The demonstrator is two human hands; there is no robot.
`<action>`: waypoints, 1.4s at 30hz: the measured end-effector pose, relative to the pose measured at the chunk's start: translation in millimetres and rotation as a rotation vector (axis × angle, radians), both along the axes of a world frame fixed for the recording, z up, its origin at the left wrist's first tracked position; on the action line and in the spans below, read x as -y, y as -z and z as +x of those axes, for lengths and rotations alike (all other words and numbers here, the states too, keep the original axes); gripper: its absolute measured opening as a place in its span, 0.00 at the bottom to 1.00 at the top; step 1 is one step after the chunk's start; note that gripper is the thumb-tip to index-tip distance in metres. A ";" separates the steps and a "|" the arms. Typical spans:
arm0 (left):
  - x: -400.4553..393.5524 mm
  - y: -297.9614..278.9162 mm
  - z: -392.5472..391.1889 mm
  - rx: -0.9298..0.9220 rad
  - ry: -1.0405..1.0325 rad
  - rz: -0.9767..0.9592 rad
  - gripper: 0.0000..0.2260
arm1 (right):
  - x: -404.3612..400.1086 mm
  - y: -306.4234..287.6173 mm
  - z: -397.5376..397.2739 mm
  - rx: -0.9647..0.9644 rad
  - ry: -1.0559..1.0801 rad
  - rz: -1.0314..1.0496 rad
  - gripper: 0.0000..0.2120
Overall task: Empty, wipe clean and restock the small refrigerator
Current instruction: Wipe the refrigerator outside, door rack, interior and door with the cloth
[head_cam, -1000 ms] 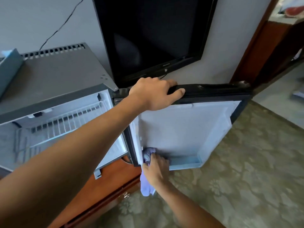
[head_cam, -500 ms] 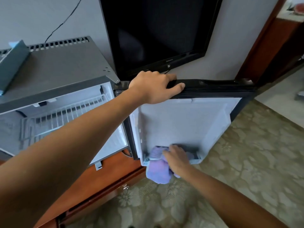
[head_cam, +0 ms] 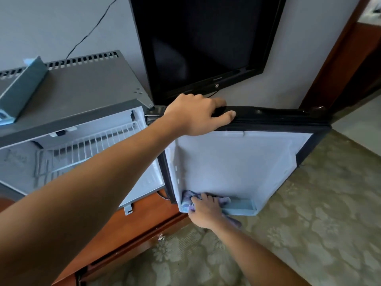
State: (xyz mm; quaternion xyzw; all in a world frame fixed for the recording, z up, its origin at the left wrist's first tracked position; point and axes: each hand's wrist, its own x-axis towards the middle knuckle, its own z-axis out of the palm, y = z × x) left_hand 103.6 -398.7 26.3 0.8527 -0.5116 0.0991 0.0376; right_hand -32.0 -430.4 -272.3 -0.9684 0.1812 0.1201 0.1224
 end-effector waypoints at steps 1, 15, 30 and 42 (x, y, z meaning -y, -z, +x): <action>-0.5 -0.5 -1.4 -0.008 -0.004 0.002 0.28 | -9.3 3.8 4.4 0.036 -0.013 -0.029 0.15; -6.8 -7.9 -5.9 -0.080 -0.055 0.021 0.31 | 87.3 -20.6 -60.3 -0.190 0.126 -0.211 0.17; -4.9 -11.1 -6.2 -0.113 -0.019 -0.042 0.25 | 66.4 -167.5 -67.8 1.266 0.522 -0.465 0.29; 2.2 -4.5 4.1 -0.077 -0.045 -0.043 0.27 | 47.0 38.0 -34.4 0.360 0.702 0.101 0.24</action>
